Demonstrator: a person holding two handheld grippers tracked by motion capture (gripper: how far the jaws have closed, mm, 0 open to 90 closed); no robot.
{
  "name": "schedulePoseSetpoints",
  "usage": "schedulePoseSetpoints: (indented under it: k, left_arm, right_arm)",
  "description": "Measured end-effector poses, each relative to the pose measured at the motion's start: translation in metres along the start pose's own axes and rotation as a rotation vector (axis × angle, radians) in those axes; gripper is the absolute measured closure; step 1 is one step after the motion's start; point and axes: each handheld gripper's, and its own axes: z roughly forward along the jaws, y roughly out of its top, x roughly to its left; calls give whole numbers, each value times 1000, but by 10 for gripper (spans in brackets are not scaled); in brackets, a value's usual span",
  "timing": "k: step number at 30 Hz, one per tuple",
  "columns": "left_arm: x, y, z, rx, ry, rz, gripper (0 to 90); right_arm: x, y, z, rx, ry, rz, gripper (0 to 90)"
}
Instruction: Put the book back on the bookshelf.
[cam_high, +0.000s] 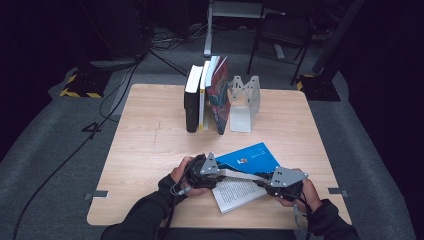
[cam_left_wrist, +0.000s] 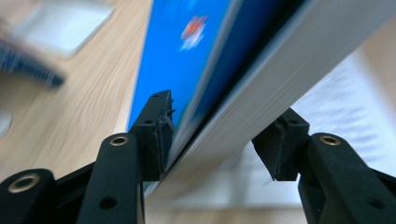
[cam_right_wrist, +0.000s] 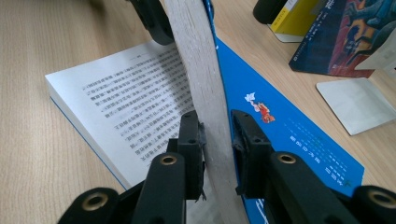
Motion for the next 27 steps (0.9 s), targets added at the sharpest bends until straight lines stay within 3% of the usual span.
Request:
schedulePoseSetpoints:
  k: [2, 4, 7, 11, 13, 14, 15, 16, 20, 21, 22, 23, 24, 27]
  left_arm:
    - [-6, 8, -2, -31, -14, 14, 555]
    - [-9, 12, 0, -27, -13, 26, 572]
    - [-9, 10, 0, -14, -61, 39, 659]
    - [-7, 7, 0, -8, -89, 49, 699]
    - [-5, 5, -2, -19, -95, 37, 711]
    - [-3, 3, -4, -18, -103, 36, 712]
    - [-2, 1, -5, -16, -106, 41, 714]
    - [0, 0, -6, -11, -110, 41, 713]
    - [6, -5, -11, -18, -120, 26, 713]
    - [9, -6, -12, -15, -124, 25, 711]
    - [13, -8, -15, -11, -121, 17, 701]
    - [13, -8, -15, -11, -121, 17, 694]
    - [16, -9, -16, -11, -119, 13, 680]
    - [19, -10, -23, 11, -79, -5, 629]
  right_arm:
    - [-1, 0, 0, 1, 7, 3, 744]
    - [-1, 0, 0, 0, 7, 7, 741]
    - [-3, -1, 1, -2, 24, 12, 715]
    - [-8, -7, 1, -34, 57, 27, 640]
    - [-13, -15, -1, -28, 35, 36, 581]
    - [-21, -27, -4, 1, 7, 41, 535]
    - [-26, -35, -5, -10, 18, 88, 527]
    - [-31, -42, -7, -10, 24, 108, 525]
    - [-38, -52, -8, 19, 5, 98, 531]
    - [-41, -58, -11, -30, 27, 119, 578]
    - [-37, -54, -10, -18, 28, 74, 626]
    - [-37, -54, -10, -18, 28, 74, 626]
    - [-31, -47, -8, -11, 5, 36, 661]
    - [-26, -41, -7, -3, -2, 14, 690]
